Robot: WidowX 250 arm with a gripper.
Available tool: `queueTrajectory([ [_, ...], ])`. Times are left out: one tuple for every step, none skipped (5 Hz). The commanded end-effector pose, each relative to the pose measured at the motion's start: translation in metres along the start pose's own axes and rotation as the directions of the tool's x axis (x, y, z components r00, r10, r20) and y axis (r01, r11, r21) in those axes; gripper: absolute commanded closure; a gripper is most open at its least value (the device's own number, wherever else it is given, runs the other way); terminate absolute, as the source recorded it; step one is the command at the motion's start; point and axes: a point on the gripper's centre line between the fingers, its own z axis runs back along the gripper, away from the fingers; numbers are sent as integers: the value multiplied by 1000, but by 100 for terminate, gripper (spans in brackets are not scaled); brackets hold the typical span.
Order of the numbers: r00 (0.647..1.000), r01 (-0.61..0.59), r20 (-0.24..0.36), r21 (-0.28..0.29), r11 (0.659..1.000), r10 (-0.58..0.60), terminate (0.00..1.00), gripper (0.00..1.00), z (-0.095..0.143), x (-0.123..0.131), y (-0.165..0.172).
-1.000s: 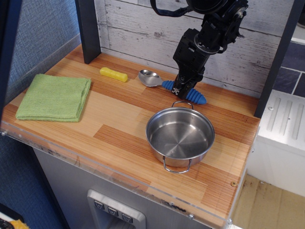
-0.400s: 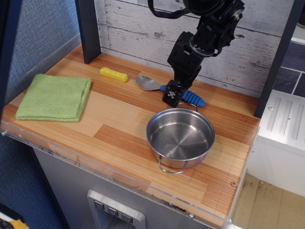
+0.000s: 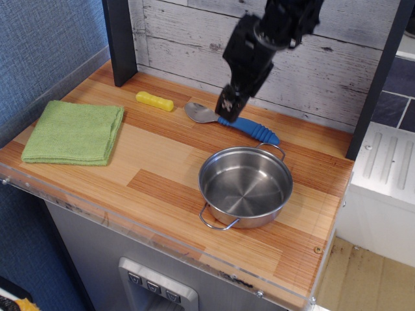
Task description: Put blue spoon to just above metal bowl
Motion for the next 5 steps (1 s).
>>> queueTrajectory([
  [997,-48,57,-151,987,57,0,0,73,41,14],
  [997,-48,57,-151,987,57,0,0,73,41,14],
  [997,-48,57,-151,987,57,0,0,73,41,14],
  [997,-48,57,-151,987,57,0,0,73,41,14],
  [997,-48,57,-151,987,57,100,0,73,41,14],
])
